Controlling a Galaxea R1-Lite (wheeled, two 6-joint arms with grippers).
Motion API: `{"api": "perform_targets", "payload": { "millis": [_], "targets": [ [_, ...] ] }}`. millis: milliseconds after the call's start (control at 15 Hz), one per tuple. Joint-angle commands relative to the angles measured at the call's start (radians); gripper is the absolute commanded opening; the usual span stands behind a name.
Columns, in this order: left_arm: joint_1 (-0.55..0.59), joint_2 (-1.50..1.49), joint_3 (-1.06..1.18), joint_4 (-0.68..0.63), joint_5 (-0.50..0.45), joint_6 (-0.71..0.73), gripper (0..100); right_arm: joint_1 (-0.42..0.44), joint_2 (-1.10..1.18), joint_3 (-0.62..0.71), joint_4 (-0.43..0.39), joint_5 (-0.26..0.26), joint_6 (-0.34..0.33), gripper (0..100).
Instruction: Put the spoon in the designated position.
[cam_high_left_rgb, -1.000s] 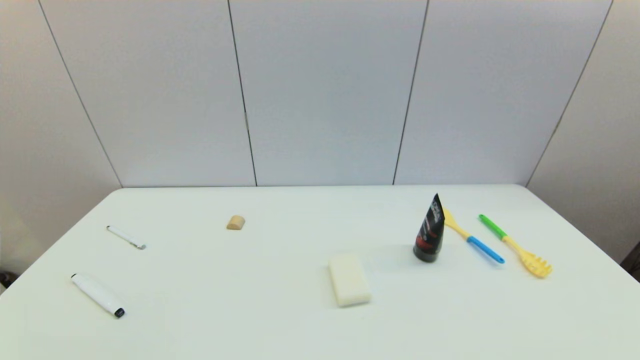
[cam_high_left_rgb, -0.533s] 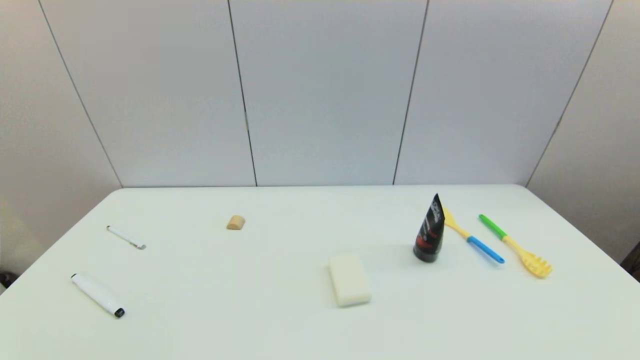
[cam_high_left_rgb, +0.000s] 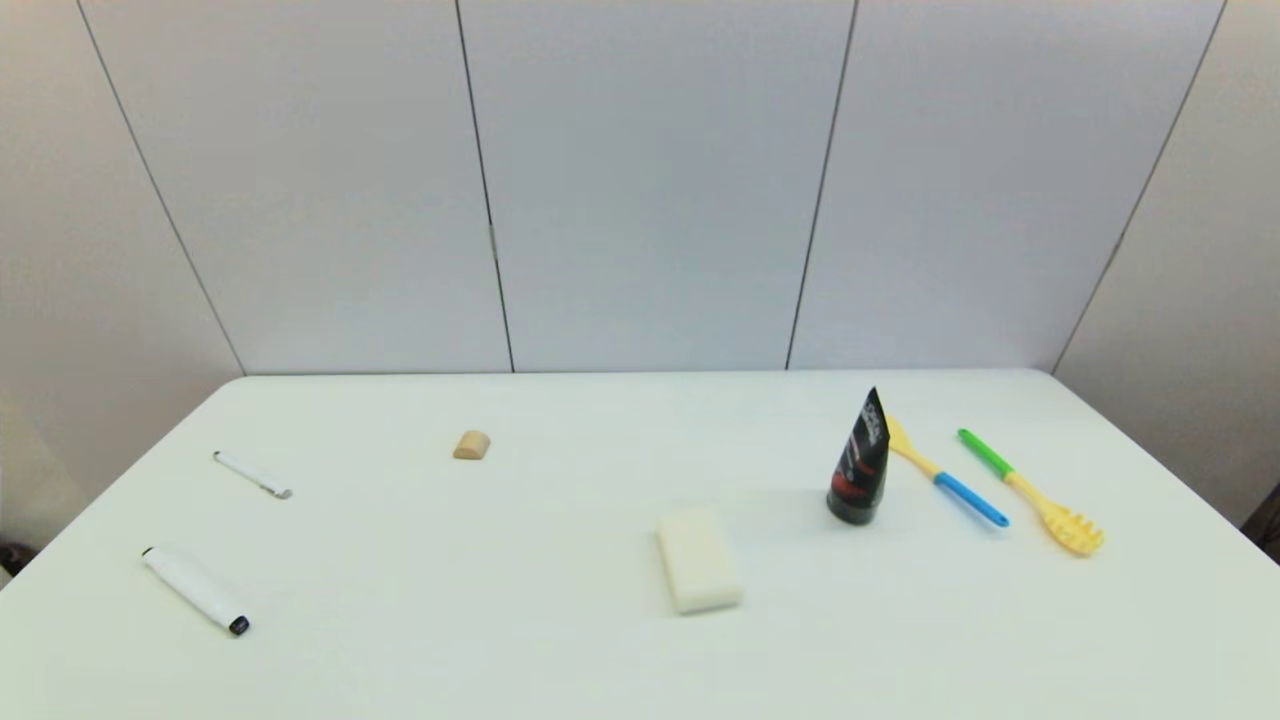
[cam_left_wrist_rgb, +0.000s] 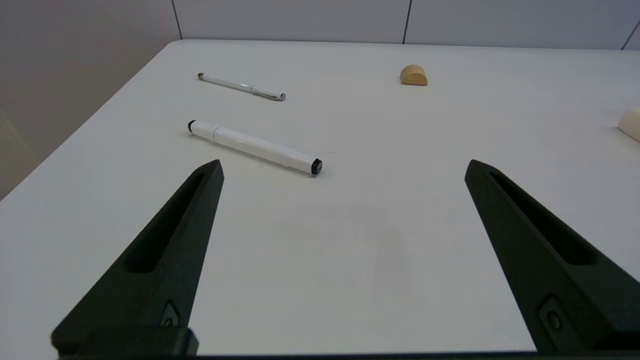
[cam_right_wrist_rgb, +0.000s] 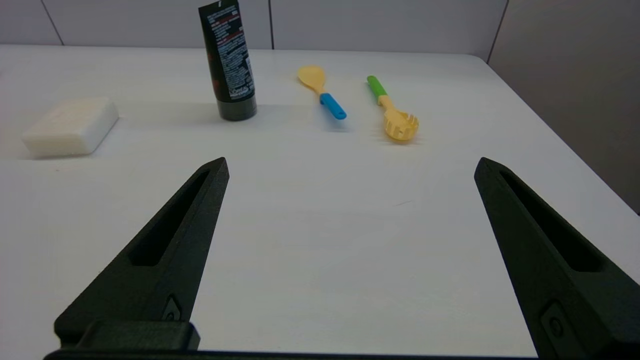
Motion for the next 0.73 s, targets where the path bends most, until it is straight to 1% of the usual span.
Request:
{"api": "perform_targets", "payload": {
  "millis": [67,733],
  "targets": [
    [0.0,0.001,0.0,0.0,0.0,0.0,100,0.0,0.003,0.0,0.001,0.001,-0.001,100],
    [0.0,0.001,0.0,0.0,0.0,0.0,100,0.0,0.003,-0.002,0.002,-0.002,-0.002,100]
  ]
}}
